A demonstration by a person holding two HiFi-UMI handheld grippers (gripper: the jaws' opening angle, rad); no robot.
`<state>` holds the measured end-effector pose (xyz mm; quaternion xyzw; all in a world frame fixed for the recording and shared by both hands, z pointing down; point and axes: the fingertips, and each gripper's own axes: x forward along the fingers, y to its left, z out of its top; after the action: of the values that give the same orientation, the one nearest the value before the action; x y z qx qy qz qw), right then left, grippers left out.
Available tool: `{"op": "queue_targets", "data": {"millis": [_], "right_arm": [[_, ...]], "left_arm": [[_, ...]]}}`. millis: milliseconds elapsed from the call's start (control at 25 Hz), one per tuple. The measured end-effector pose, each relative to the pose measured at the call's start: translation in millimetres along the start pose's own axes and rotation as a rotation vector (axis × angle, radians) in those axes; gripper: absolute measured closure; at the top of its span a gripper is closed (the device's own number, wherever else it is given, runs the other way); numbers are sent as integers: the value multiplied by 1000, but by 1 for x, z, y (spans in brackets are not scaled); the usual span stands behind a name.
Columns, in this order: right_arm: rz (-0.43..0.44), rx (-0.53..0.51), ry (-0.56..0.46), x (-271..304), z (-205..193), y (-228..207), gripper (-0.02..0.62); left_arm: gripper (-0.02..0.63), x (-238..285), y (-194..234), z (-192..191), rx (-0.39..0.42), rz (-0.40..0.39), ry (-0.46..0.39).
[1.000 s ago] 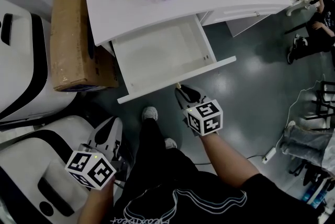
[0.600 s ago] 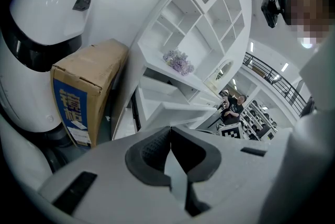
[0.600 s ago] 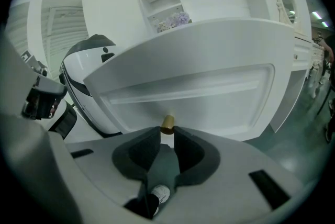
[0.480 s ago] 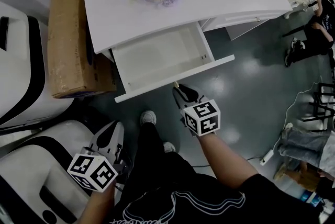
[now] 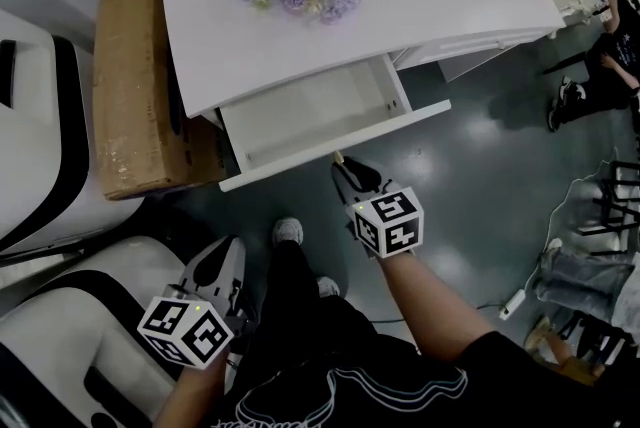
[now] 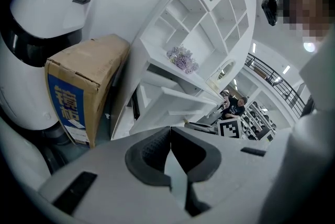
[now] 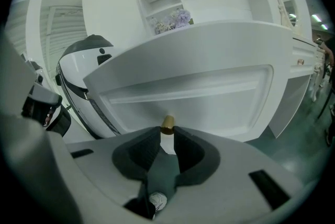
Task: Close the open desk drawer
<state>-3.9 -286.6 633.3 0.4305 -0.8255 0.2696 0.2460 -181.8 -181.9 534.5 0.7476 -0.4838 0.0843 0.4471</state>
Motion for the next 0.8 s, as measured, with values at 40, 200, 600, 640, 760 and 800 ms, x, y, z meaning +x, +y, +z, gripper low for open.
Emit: {"op": "queue_targets", "data": {"millis": [40,200,600,640,760,800], "right_arm": [[-2,-2,-2,2,2,0,509],[-3,-12,-7,12,12,-4,511],[-16,-4,-16,33,32,-10,511],[-17,-4,-17,35,33,-11,511],[-21,1,-22,40,37,-12,511],[-24,4,-24,41,38,-12,511]], "left_arm": [[600,1,0,0,0,1,3],[601,8,3,0,-12,-2,15],[600,18,14,22,-12,18,18],[600,19,16,25,-16,18,16],[601,22,19,30,-27,18,15],[600,23,20,32,-26,17,15]]}}
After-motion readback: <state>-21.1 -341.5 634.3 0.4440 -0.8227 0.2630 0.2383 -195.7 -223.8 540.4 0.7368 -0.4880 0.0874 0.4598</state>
